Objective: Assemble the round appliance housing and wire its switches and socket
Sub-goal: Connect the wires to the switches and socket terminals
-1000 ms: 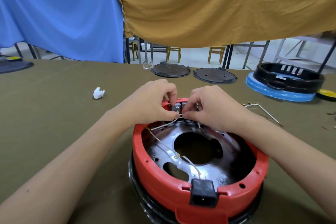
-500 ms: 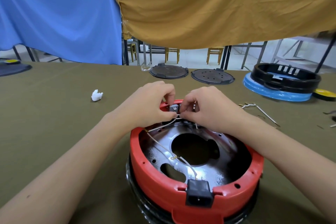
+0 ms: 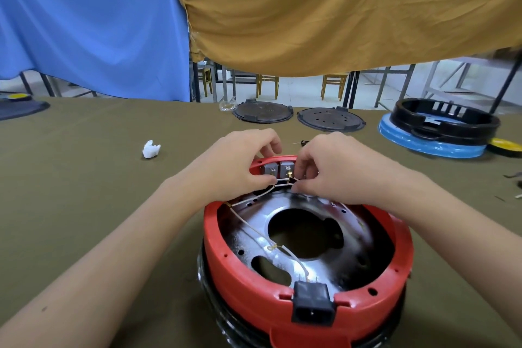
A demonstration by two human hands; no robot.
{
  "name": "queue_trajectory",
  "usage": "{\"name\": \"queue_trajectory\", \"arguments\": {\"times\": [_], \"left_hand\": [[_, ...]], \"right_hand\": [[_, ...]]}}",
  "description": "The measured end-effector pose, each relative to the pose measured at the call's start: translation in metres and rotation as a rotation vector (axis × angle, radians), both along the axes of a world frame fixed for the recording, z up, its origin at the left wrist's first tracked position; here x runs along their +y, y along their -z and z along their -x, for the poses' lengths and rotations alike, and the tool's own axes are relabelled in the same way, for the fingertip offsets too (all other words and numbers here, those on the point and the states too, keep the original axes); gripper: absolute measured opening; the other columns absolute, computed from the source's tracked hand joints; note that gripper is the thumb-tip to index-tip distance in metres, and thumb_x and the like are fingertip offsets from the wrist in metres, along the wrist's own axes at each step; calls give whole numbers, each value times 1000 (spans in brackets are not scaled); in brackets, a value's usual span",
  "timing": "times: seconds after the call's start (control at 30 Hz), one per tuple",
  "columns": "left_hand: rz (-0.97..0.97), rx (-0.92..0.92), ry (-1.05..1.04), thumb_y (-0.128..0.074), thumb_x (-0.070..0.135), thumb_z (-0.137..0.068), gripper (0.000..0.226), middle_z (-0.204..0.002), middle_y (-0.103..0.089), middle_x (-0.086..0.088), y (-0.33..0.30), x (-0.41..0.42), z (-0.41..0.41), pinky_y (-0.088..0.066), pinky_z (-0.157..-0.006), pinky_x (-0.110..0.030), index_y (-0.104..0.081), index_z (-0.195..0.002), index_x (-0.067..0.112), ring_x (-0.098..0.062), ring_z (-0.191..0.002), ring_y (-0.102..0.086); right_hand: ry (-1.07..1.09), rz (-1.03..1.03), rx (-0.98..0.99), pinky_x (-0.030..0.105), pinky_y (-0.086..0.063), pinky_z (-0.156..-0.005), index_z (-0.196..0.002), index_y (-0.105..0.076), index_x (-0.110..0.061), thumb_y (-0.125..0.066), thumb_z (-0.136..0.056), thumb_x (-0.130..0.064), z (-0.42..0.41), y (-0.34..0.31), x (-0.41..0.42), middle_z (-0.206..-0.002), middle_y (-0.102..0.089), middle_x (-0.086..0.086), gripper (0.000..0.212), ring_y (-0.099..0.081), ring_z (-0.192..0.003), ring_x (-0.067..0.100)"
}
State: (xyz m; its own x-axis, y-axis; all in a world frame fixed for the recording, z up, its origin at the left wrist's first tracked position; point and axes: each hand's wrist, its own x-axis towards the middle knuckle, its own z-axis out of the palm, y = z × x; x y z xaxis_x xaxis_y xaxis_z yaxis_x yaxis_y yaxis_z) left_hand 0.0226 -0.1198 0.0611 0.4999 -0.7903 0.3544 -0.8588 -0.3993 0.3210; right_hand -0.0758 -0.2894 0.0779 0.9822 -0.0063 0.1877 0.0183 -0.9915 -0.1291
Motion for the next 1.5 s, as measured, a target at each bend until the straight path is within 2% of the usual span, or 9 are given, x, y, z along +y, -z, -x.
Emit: {"name": "queue_trajectory", "arguments": {"times": [0.17, 0.3, 0.4, 0.53, 0.77, 0.9, 1.1, 1.27, 1.5], "left_hand": [[-10, -8, -12, -75, 28, -81, 30, -102, -62, 12, 0, -1, 0, -53, -83, -35, -57, -106, 27, -8, -92, -60], [-10, 55, -6, -77, 23, -77, 35, -103, -63, 13, -1, 1, -2, -51, -78, -21, -59, -108, 27, -3, -91, -60], [-5, 99, -20, -72, 17, -79, 33, -103, -64, 15, -1, 2, -3, -49, -72, -13, -59, -108, 28, 0, -89, -62], [-11, 90, -46, -70, 19, -83, 26, -103, -67, 12, 0, 1, -4, -52, -79, -25, -60, -104, 29, -7, -88, -64], [-22, 52, -73, -72, 22, -85, 23, -103, -67, 12, 1, 0, -5, -53, -83, -33, -62, -104, 30, -9, -90, -64], [-24, 40, -80, -72, 21, -84, 24, -106, -69, 10, 1, -1, -6, -53, -85, -33, -64, -105, 29, -10, -92, -64], [-28, 13, -102, -72, 22, -85, 23, -105, -71, 9, 1, -1, -5, -52, -86, -33, -67, -106, 28, -10, -92, -62], [-45, -13, -120, -72, 24, -85, 23, -104, -72, 7, -1, -2, -4, -52, -86, -36, -70, -108, 27, -13, -92, -64], [-37, -13, -111, -74, 25, -84, 20, -96, -73, 4, -3, -2, -4, -54, -82, -36, -74, -105, 27, -15, -85, -67]], "right_hand": [[-30, 46, -104, 29, -43, -63, -86, -69, -27, -69, -85, -33, -6, 8, 3, -74, -57, -13, 6, -57, -74, 14], [-112, 32, -122, 32, -45, -72, -91, -71, -30, -68, -87, -32, -8, 11, 6, -78, -51, -12, 5, -52, -76, 12], [-121, 5, -122, 30, -39, -67, -91, -74, -28, -68, -88, -33, -9, 14, 7, -75, -48, -12, 8, -46, -69, 5], [-108, 6, -121, 23, -28, -56, -93, -76, -28, -65, -91, -33, -12, 16, 9, -68, -41, -13, 12, -38, -61, 0], [-53, -97, -87, 20, -37, -59, -90, -79, -27, -70, -87, -31, -17, 16, 12, -59, -48, -11, 10, -51, -64, 6], [-20, -92, -83, 13, -26, -49, -84, -78, -26, -72, -85, -35, -21, 16, 16, -64, -51, -11, 11, -45, -59, 1], [35, -203, -123, 10, -35, -46, -76, -78, -26, -77, -81, -31, -21, 18, 16, -55, -49, -11, 7, -45, -48, 1], [29, -310, -106, 6, -36, -47, -70, -77, -22, -78, -79, -22, -24, 18, 15, -38, -47, -21, 9, -48, -49, -13], [-1, -356, -100, 7, -34, -45, -67, -76, -17, -75, -79, -15, -25, 19, 16, -36, -45, -20, 13, -47, -44, -7]]}}
